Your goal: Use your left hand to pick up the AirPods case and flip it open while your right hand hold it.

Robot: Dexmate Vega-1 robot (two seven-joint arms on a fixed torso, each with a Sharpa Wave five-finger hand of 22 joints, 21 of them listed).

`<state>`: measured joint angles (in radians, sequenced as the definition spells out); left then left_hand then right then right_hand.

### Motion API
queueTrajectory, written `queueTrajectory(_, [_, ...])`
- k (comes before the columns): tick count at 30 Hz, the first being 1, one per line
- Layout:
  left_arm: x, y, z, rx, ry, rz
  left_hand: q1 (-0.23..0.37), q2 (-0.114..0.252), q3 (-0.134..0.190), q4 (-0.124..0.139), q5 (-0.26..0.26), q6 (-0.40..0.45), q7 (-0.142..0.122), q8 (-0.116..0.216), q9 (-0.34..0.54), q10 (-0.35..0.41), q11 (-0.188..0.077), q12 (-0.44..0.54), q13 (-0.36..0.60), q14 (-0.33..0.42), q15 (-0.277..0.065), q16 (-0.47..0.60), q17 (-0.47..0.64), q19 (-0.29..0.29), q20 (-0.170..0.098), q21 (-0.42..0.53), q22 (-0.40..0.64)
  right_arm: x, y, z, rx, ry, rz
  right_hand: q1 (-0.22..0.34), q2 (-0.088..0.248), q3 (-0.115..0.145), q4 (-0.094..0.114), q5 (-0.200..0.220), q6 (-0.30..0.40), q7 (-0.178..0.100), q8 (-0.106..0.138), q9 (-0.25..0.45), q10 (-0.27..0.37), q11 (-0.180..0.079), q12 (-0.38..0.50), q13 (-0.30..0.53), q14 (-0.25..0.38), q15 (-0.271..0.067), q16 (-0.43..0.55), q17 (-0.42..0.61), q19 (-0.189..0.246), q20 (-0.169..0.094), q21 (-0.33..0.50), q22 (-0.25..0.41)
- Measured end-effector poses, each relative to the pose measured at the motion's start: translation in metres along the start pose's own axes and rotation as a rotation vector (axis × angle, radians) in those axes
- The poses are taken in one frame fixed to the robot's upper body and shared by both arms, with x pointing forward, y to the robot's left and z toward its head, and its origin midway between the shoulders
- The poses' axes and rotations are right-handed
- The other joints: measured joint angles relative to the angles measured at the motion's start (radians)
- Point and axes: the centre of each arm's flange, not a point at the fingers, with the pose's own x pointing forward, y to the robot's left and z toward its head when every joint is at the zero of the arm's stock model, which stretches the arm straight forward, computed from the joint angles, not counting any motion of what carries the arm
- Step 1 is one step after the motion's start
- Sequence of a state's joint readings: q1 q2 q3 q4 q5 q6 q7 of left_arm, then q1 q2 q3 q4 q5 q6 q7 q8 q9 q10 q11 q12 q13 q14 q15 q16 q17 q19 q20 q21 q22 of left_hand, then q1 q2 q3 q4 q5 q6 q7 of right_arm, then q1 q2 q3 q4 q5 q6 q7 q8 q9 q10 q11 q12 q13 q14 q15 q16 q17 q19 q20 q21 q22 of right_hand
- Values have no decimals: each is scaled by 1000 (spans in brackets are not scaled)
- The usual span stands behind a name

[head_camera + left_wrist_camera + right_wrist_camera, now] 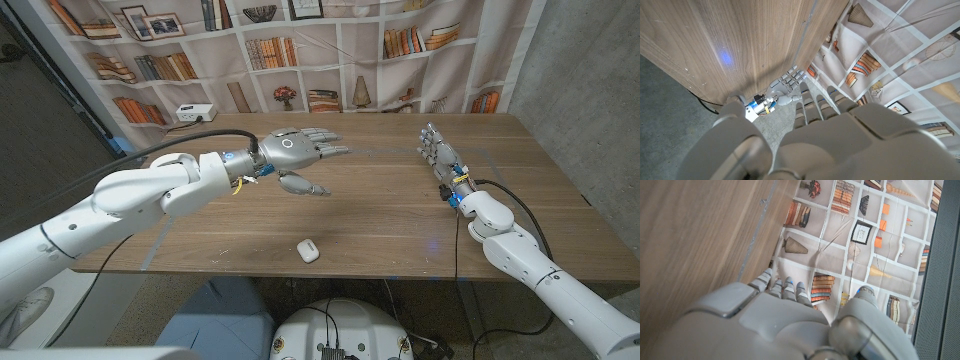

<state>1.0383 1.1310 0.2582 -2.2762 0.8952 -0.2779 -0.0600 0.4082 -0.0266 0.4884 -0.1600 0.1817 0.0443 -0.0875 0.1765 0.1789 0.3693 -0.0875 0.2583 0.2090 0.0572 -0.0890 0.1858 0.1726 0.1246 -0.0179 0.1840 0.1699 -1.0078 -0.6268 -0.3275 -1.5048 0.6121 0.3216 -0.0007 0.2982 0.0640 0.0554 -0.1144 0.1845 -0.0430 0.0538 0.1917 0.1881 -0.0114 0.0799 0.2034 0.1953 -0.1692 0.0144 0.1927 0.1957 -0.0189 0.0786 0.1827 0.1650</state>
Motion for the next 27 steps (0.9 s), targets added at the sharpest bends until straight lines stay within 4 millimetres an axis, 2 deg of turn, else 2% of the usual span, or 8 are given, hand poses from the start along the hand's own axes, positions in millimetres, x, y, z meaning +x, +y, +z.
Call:
queueTrajectory(15, [3,4,1,54,-16,-59,17,-9,4,-4,0,-5,5,5,0,33,-18,0,0,0,7,0,0,-5,5,0,0,-1,-6,2,-3,0,-8,1,1,4,-4,0,0,0,0,0,0,0,0,0,0,0,0,0,0,0,0,0])
queueTrajectory(17, [3,3,1,59,-16,-66,17,-9,4,-4,0,-3,6,6,0,37,-14,0,0,0,7,0,0,-5,5,0,0,-2,-7,2,-2,1,-9,1,1,4,-4,0,0,0,0,0,0,0,0,0,0,0,0,0,0,0,0,0])
queueTrajectory(20, [3,2,1,64,-15,-76,22,-14,4,-4,0,47,8,27,0,55,-18,0,0,0,7,0,0,-5,5,0,0,-2,-8,2,-4,1,-10,1,1,4,-4,0,0,0,0,0,0,0,0,0,0,0,0,0,0,0,0,0])
queueTrajectory(27, [4,2,3,72,-22,-89,32,-13,4,-4,0,80,4,34,0,66,-19,0,3,0,7,0,0,-5,5,0,0,-4,-9,1,-1,5,-13,1,1,4,-4,0,0,0,0,0,0,0,0,0,0,0,0,0,0,0,0,0])
